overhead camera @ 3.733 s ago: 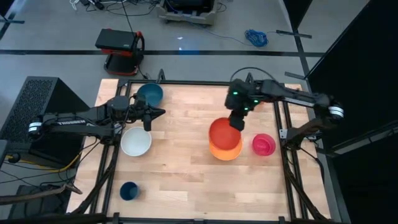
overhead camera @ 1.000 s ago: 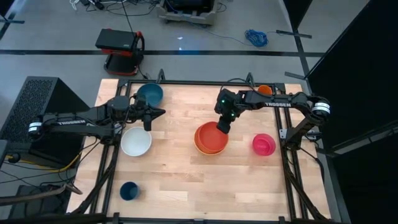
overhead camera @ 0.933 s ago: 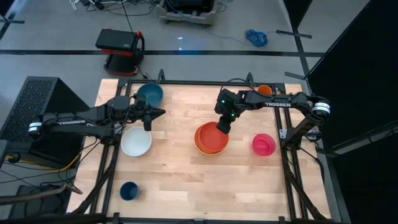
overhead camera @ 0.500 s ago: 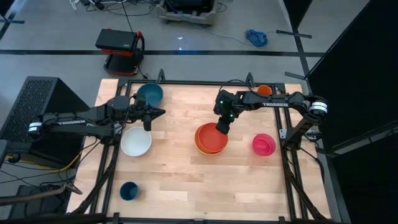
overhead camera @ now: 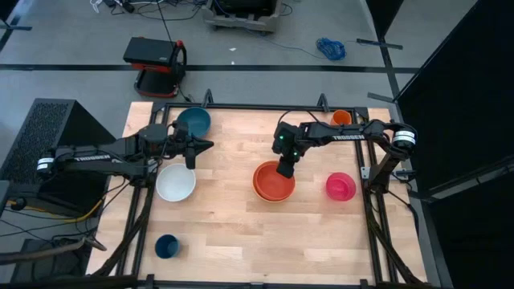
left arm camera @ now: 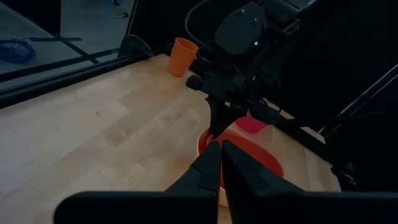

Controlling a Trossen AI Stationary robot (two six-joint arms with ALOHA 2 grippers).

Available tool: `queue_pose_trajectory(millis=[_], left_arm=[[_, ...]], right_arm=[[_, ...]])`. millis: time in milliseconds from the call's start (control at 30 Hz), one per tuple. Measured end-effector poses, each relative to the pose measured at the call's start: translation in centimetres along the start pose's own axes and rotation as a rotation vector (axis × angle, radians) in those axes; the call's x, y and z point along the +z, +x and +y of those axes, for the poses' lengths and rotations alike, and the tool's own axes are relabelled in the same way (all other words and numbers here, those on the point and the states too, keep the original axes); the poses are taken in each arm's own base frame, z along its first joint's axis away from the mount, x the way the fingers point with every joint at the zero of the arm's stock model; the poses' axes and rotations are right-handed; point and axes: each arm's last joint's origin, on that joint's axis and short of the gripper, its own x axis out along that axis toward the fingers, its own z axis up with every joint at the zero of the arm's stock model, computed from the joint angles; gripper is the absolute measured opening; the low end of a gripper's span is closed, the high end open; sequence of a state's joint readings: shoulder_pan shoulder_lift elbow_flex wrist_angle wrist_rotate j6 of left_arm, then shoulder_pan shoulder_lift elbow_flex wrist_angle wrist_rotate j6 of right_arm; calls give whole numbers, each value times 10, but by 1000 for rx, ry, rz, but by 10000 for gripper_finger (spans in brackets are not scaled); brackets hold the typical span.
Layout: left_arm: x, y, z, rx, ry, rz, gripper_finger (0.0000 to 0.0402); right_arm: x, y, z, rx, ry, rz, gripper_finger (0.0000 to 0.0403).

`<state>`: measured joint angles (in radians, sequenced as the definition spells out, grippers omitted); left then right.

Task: Nest bowls inside each other
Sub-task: Stack the orange bowl on top of the yellow bowl

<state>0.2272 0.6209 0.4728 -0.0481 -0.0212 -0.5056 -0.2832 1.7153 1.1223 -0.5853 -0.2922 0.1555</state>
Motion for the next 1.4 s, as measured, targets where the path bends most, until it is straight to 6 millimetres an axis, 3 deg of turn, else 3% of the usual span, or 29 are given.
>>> queue_pose_trajectory(millis=[400, 967, 1400], left_arm=[[0, 0, 0, 1, 2, 2, 1], [0, 0, 0, 3, 3, 4, 1], [0, 0, 0, 3, 4, 4, 1]], right_arm=[[18, -14, 7, 7, -22, -62, 0], [8, -16, 7, 18, -38, 56, 7], [11, -16, 8, 30, -23, 28, 64]])
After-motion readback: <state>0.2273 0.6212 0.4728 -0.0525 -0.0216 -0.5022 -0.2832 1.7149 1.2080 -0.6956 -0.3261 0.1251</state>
